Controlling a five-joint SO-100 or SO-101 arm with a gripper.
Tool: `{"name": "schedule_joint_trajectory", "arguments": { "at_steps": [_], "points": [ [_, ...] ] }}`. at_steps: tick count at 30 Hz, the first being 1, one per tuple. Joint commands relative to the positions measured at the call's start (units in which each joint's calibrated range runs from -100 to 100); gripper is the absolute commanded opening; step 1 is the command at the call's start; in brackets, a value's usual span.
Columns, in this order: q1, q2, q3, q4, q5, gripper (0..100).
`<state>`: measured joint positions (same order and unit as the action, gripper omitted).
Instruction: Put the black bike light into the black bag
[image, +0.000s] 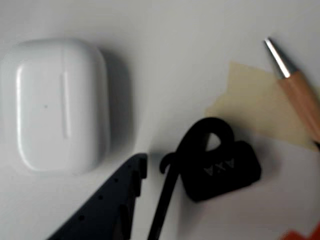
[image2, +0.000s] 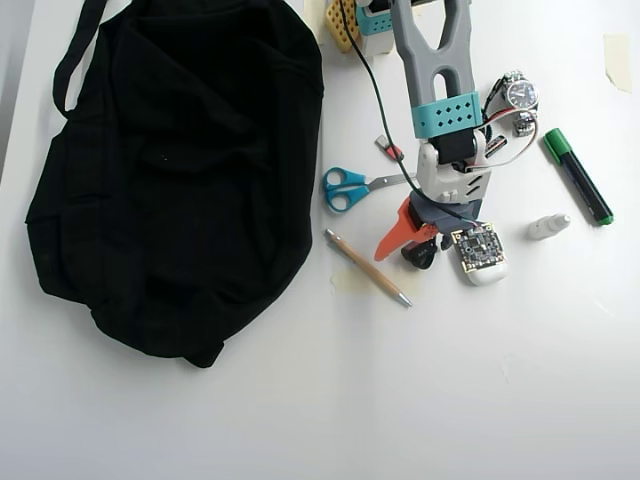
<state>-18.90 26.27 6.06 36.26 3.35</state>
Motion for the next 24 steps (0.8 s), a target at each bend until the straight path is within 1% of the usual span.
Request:
{"name": "schedule_joint_trajectory", "arguments": {
  "at_steps": [1,4,8,19,24],
  "points": [
    [-0.25,-0.55,-2.64,-0.69,0.01,45],
    [-0.25,-0.55,-2.64,-0.69,0.01,45],
    [-0.40,-0.55,-2.64,-0.94,0.01,40],
    [-0.47,3.35,-3.63,-4.91,-0.20,39],
    [-0.55,3.35,-3.63,-4.99,-0.20,36]
  ]
}}
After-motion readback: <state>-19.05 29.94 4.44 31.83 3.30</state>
